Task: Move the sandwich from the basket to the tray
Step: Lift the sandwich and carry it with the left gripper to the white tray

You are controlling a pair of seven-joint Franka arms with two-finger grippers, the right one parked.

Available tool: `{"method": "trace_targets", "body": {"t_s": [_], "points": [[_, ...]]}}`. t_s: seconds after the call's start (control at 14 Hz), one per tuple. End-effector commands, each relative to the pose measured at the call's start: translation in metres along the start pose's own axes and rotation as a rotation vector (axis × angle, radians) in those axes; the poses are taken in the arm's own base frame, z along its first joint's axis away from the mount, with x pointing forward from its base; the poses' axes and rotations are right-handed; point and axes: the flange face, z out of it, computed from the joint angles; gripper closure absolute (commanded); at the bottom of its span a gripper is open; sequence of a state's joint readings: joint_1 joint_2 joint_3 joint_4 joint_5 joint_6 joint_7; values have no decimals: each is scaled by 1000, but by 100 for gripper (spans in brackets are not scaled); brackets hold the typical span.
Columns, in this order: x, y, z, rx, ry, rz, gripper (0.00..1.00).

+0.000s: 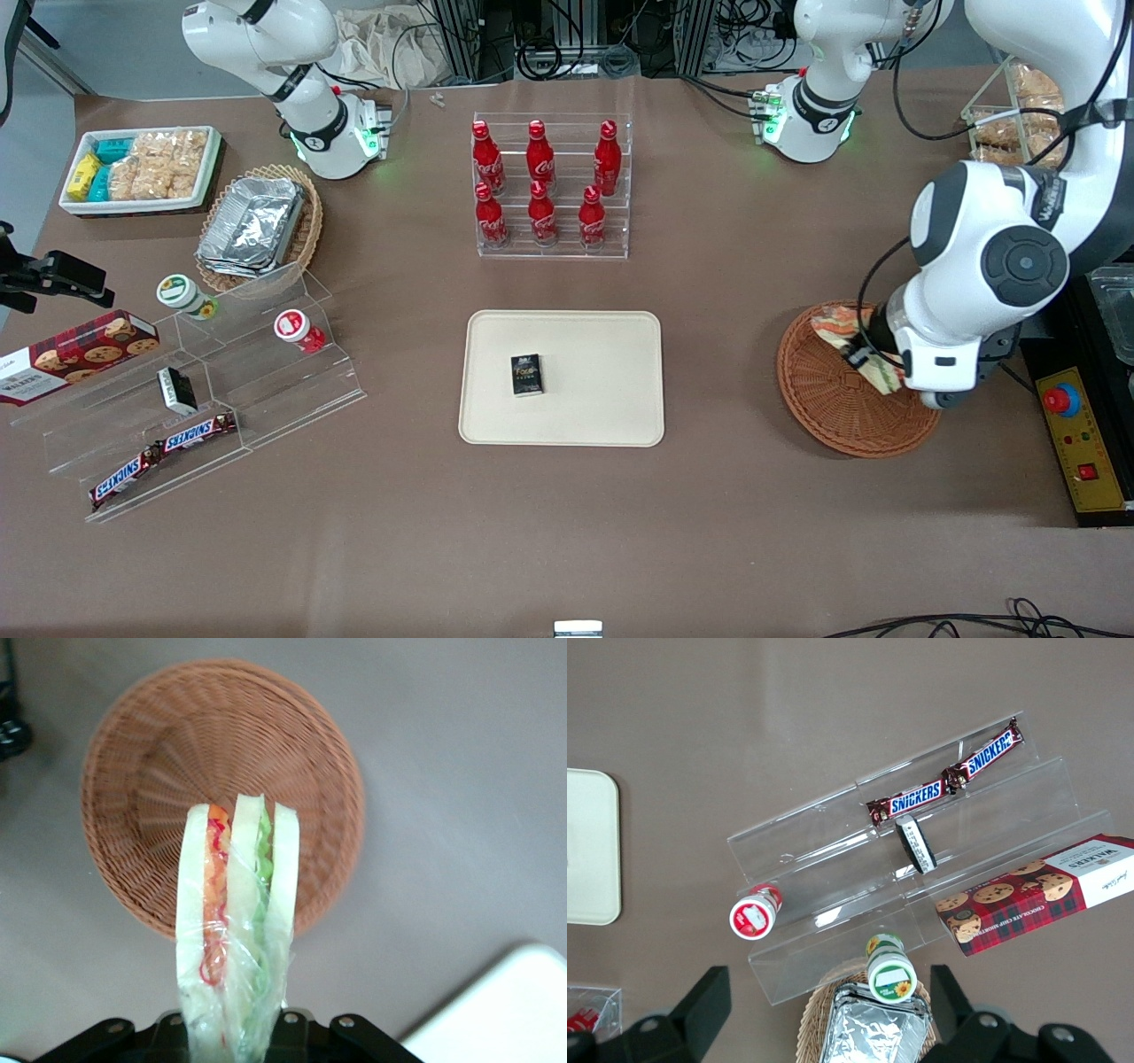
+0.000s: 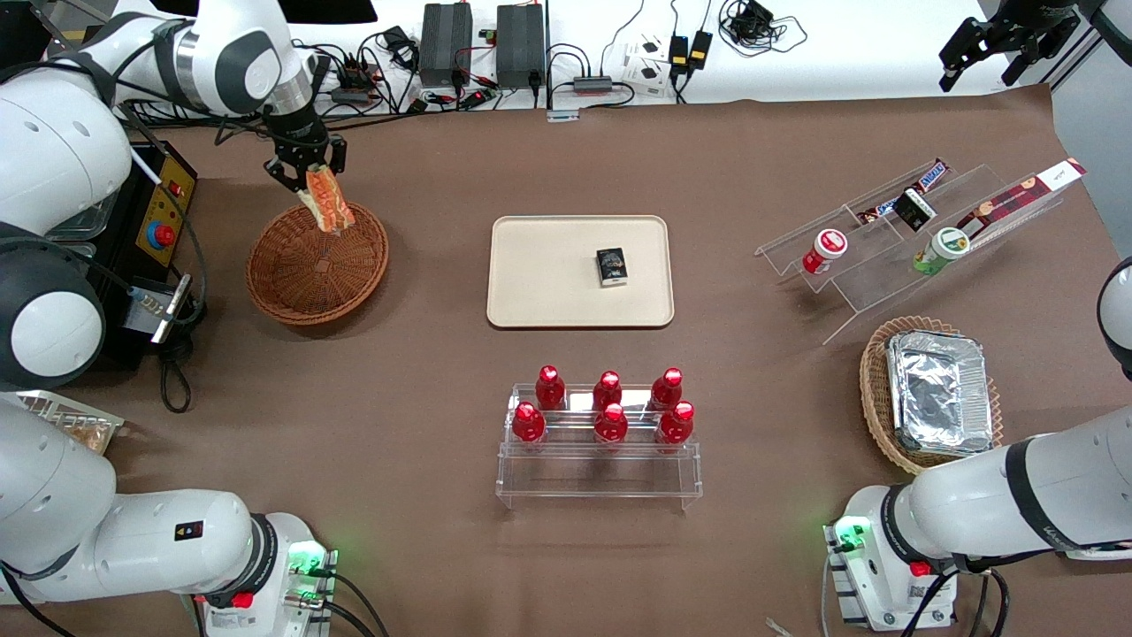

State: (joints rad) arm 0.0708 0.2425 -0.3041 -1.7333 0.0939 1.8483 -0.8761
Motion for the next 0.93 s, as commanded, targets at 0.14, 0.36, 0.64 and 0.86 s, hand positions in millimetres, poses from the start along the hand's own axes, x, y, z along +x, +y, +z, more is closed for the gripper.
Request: {"method": "trace_targets", "body": {"t_s": [0.14,0.36,0.64,0.86], "points": [[-24,42,-13,-50,-33,346,100],[-18,61,-9,-101,-66,366,100],[-48,104,11,-93,-81,461,100],[-87,156,42,-129,-72,563,100]]}}
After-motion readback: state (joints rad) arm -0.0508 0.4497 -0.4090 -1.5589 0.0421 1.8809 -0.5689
